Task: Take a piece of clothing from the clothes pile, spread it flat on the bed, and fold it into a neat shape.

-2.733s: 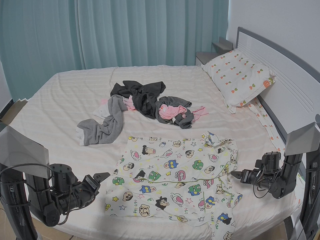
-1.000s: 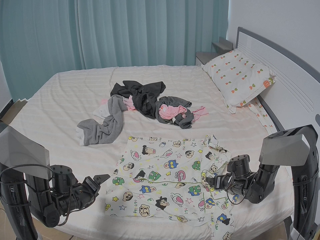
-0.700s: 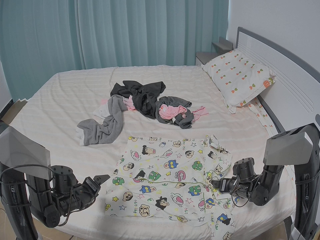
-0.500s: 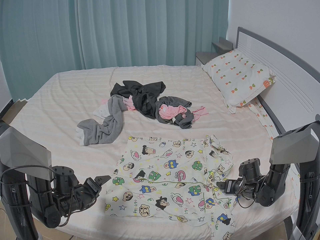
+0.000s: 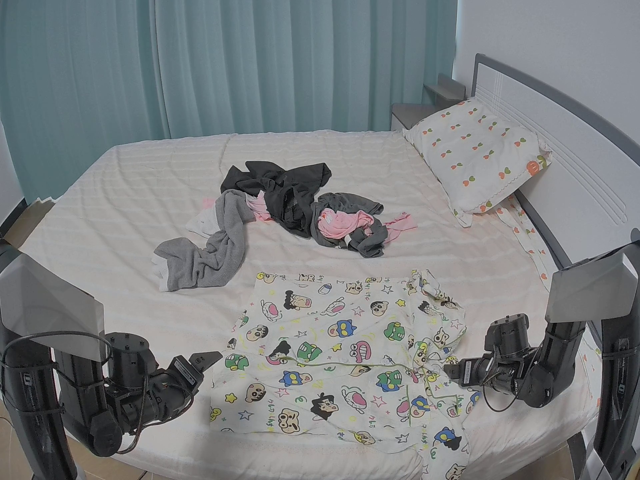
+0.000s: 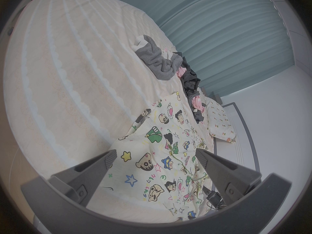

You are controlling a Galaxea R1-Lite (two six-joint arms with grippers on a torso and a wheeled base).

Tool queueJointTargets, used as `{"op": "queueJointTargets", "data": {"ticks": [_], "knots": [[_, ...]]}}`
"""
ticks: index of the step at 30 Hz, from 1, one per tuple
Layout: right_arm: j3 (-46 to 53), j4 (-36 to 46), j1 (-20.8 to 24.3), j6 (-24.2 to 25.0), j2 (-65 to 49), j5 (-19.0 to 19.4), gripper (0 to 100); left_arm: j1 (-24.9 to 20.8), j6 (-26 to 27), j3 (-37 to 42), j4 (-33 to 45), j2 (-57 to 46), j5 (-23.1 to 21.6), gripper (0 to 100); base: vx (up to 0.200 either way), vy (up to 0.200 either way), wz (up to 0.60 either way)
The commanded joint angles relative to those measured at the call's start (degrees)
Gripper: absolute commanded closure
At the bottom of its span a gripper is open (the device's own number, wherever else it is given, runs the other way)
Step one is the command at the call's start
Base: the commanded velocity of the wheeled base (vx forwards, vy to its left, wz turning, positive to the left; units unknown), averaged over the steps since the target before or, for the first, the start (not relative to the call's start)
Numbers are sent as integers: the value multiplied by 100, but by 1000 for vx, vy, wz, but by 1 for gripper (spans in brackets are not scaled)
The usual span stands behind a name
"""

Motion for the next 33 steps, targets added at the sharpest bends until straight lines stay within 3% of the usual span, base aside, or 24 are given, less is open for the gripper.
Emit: {"op": "queueJointTargets", "data": {"ticks": [1, 7, 13, 14, 33], "knots": [[-207, 22, 290, -90, 78, 11, 0, 1, 3, 3, -102, 9, -4, 0, 0, 0, 0], [-321, 128, 615, -90, 114, 64, 0, 1, 3, 3, -102, 27, -4, 0, 0, 0, 0], [-444, 260, 597, -90, 281, 108, 0, 1, 3, -6, -102, 44, -4, 0, 0, 0, 0], [-462, 260, 580, -90, 298, 134, 100, 1, 3, -6, -102, 44, -4, 0, 0, 0, 0], [-225, 233, 219, 437, -212, 257, 100, 1, 3, -6, -102, 36, 5, 0, 0, 0, 0]]}}
